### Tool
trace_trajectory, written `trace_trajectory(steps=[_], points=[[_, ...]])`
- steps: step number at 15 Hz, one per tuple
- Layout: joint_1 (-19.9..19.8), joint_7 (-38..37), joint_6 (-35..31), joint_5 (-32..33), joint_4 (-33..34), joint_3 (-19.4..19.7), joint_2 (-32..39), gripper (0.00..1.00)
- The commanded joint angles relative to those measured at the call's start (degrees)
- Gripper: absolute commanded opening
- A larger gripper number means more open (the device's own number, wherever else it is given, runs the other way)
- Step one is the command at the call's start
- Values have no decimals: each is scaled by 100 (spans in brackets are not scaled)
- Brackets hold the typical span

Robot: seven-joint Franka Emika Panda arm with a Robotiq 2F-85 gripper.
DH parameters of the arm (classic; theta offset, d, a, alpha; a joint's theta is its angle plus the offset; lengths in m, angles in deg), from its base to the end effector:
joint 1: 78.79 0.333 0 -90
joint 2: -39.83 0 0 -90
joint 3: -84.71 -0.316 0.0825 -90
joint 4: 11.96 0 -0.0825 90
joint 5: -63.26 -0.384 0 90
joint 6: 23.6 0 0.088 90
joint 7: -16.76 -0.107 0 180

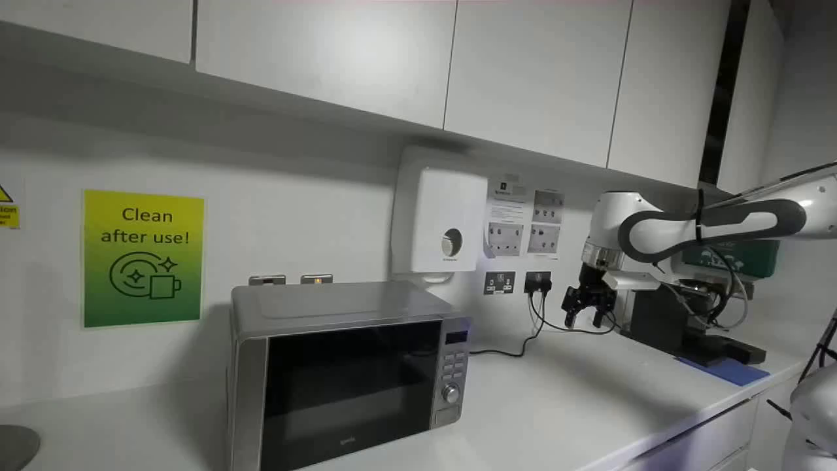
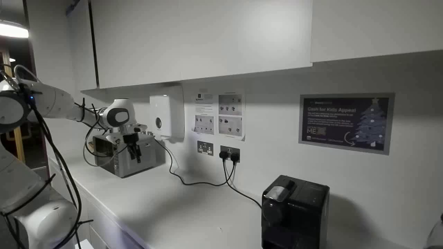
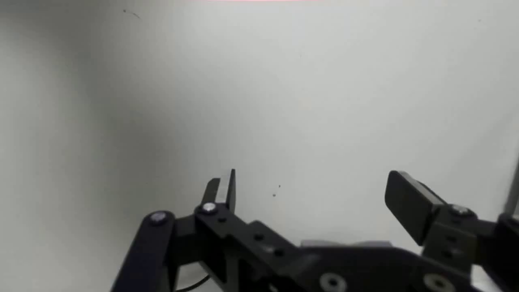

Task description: Press a switch on the bottom left wall socket.

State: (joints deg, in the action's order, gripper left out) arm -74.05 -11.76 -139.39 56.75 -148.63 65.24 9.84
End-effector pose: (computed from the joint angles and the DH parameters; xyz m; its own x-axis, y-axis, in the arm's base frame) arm 0.3705 0.1876 0.5114 0.9777 -0.1479 0.1489 -0.1476 -0.9890 -0.0134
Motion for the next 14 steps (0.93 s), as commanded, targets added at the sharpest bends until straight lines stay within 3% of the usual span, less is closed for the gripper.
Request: trace_trajectory(steps=[1, 8, 14], points=[[93, -41, 11, 53, 13, 80, 19, 100], [140, 206, 64, 145, 102, 117, 67, 100], [101, 879, 152, 732, 341, 227, 136, 100]])
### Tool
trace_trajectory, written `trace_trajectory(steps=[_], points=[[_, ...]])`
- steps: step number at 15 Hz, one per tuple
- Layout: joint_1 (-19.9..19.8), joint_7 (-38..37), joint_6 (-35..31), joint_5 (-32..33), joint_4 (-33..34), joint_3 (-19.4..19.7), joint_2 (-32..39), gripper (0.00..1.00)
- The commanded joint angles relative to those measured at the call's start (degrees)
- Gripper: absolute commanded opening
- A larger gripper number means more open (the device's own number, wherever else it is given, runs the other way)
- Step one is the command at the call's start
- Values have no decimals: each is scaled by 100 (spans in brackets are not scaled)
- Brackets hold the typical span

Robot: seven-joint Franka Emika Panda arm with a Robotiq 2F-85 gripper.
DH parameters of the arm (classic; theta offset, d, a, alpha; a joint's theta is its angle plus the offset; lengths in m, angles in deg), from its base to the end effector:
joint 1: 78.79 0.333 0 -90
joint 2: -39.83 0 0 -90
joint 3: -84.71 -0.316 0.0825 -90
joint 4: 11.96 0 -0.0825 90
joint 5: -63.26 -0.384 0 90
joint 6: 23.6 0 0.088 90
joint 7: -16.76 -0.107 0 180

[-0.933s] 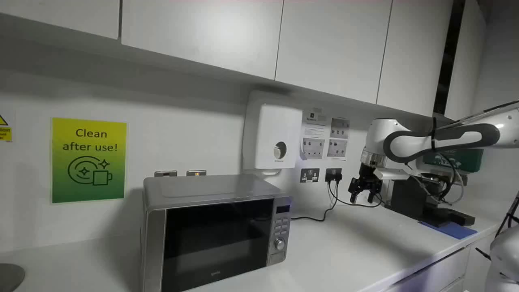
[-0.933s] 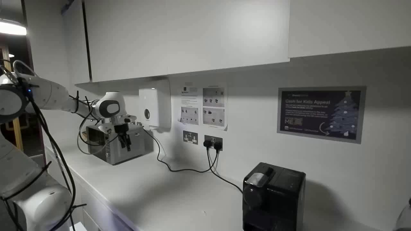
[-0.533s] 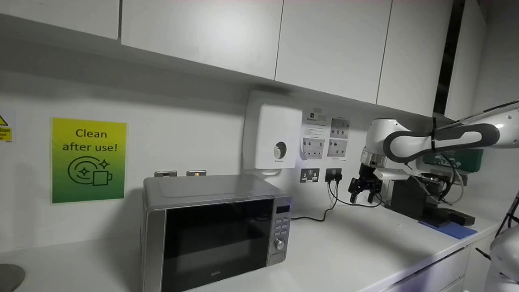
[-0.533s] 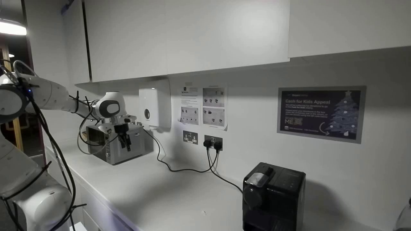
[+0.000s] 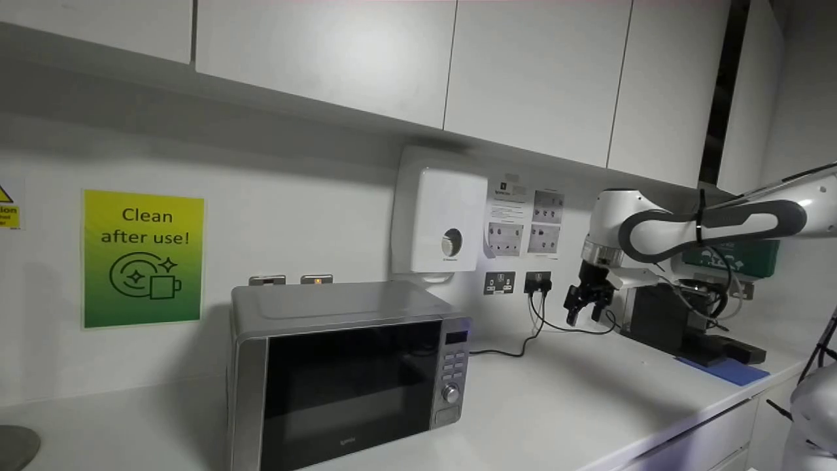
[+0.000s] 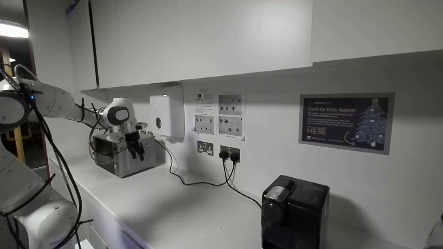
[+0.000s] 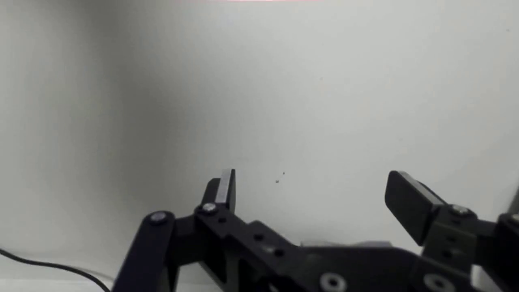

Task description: Press a switch on the bottom left wall socket.

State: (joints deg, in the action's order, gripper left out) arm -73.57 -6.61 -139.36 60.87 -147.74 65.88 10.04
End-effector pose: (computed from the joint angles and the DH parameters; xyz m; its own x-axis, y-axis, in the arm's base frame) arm 0.3743 0.1841 0.5188 0.9827 -0.0271 0.1831 -0.0373 -0.9979 0.0526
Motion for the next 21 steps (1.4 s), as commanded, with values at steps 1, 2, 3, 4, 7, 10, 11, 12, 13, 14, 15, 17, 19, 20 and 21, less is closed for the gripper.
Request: trace_trajectory(steps=[1, 2, 3, 4, 7, 10, 11, 12, 13, 14, 15, 17, 19, 20, 21], points=[[37, 490, 145, 453, 284, 193, 133, 100], [34, 630, 127, 575, 314, 235, 162, 100], [31, 773, 96, 710, 327, 272, 181, 100], [16, 923, 68, 887, 338, 302, 207, 100], [3, 1359, -102, 1367, 336, 424, 279, 100], [16, 1664, -369, 1680, 357, 547, 406, 100], [24, 1748, -539, 1734, 359, 591, 475, 100], [51, 1817, -772, 1707, 342, 647, 535, 100], [104, 1968, -945, 1590, 355, 717, 633, 100], [126, 2093, -1196, 1557, 344, 754, 732, 100], [138, 2214, -1330, 1524, 360, 783, 825, 100], [104, 2457, -1443, 1625, 445, 798, 1045, 100], [46, 2606, -1454, 1797, 564, 783, 1234, 100], [7, 2655, -1446, 1960, 634, 769, 1311, 100], [-9, 2704, -1438, 2119, 714, 765, 1385, 100]])
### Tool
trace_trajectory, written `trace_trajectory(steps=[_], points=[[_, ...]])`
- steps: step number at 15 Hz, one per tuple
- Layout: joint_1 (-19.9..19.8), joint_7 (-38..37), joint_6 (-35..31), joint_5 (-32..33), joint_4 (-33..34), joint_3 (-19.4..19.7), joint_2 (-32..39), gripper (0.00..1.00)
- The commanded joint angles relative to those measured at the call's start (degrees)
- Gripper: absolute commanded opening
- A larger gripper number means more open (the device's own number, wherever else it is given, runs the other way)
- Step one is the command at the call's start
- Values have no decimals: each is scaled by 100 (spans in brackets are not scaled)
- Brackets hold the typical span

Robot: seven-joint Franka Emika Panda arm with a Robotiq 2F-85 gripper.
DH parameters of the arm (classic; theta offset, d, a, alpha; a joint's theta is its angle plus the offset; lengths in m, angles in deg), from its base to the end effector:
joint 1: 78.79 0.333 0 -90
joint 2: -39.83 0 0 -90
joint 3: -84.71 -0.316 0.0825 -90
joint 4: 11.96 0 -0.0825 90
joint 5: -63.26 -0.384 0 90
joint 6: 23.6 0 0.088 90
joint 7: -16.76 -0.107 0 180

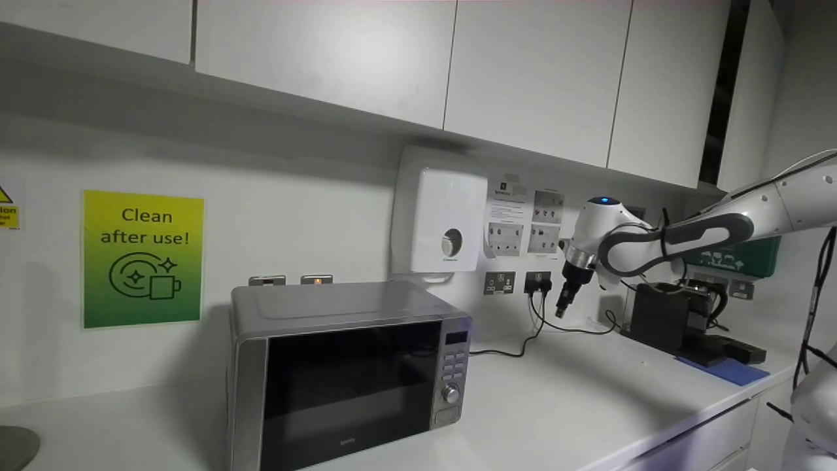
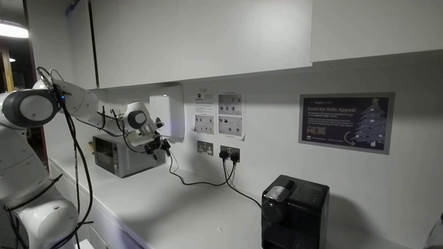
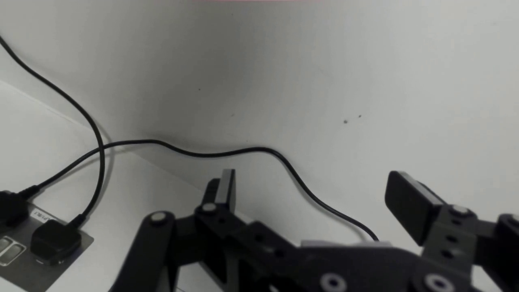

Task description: Press a switch on the bottom left wall socket.

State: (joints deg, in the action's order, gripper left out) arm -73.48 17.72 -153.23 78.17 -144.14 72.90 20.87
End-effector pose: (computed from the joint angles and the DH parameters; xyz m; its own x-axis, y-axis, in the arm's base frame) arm 0.4560 0.1398 0.5031 0.8557 0.4585 0.2400 0.3825 -0.8727 0.3036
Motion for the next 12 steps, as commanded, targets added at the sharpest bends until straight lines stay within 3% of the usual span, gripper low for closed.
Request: trace_trajectory(steps=[1, 12], points=[[-43, 265, -78, 593, 443, 53, 378, 100], [-157, 184, -608, 2499, 1233, 226, 1242, 100]])
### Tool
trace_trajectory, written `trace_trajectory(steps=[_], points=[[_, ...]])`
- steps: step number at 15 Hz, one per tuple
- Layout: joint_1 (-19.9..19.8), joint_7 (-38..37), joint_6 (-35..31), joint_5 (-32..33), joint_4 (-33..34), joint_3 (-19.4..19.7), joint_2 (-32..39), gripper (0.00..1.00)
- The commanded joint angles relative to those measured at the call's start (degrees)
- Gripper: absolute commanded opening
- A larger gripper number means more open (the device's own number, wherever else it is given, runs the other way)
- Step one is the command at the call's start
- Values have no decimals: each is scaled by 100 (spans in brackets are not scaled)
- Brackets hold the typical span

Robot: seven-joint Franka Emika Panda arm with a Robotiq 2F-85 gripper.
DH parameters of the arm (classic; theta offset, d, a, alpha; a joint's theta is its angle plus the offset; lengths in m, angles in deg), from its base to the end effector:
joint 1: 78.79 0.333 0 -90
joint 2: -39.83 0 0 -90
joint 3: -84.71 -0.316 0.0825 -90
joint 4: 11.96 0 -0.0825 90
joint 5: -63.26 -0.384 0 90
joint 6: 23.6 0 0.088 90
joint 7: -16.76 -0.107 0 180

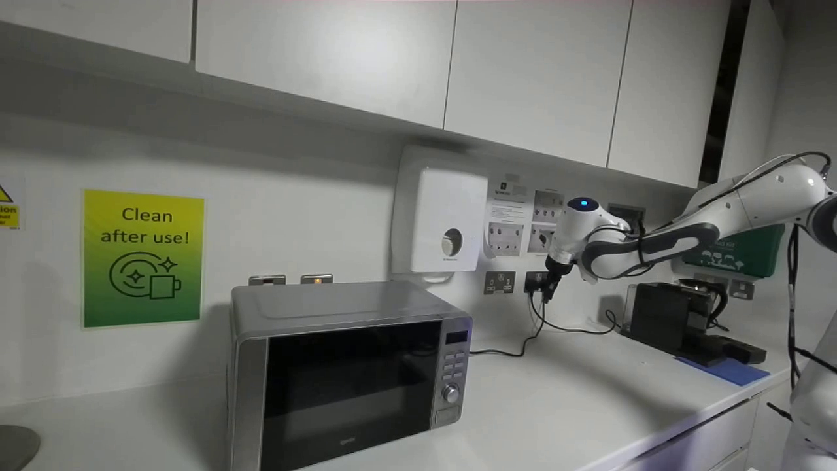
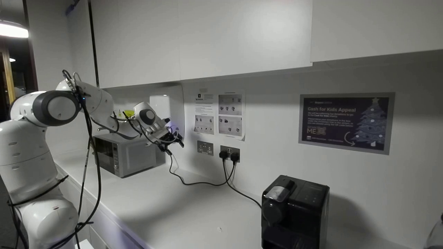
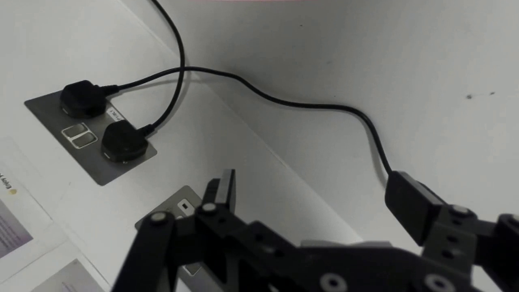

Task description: Press a switch on the bottom left wall socket.

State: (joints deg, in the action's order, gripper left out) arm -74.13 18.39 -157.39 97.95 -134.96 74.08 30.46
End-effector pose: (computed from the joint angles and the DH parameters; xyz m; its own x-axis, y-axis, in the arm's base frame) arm 0.5184 0.1363 0.5111 0.7418 0.6395 0.2020 0.4536 -0.7003 0.5512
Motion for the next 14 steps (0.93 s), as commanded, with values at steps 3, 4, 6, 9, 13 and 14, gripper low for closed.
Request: trace_trajectory(steps=[3, 4, 6, 9, 13, 14], points=[[-104, 87, -301, 1106, 512, 255, 479, 100], [-95, 70, -322, 1295, 575, 297, 544, 100], [-75, 70, -393, 1634, 658, 368, 667, 100], [-52, 87, -527, 2123, 695, 429, 832, 100], [-45, 124, -774, 2658, 751, 486, 984, 100], [-44, 46, -824, 2748, 773, 499, 1003, 100]])
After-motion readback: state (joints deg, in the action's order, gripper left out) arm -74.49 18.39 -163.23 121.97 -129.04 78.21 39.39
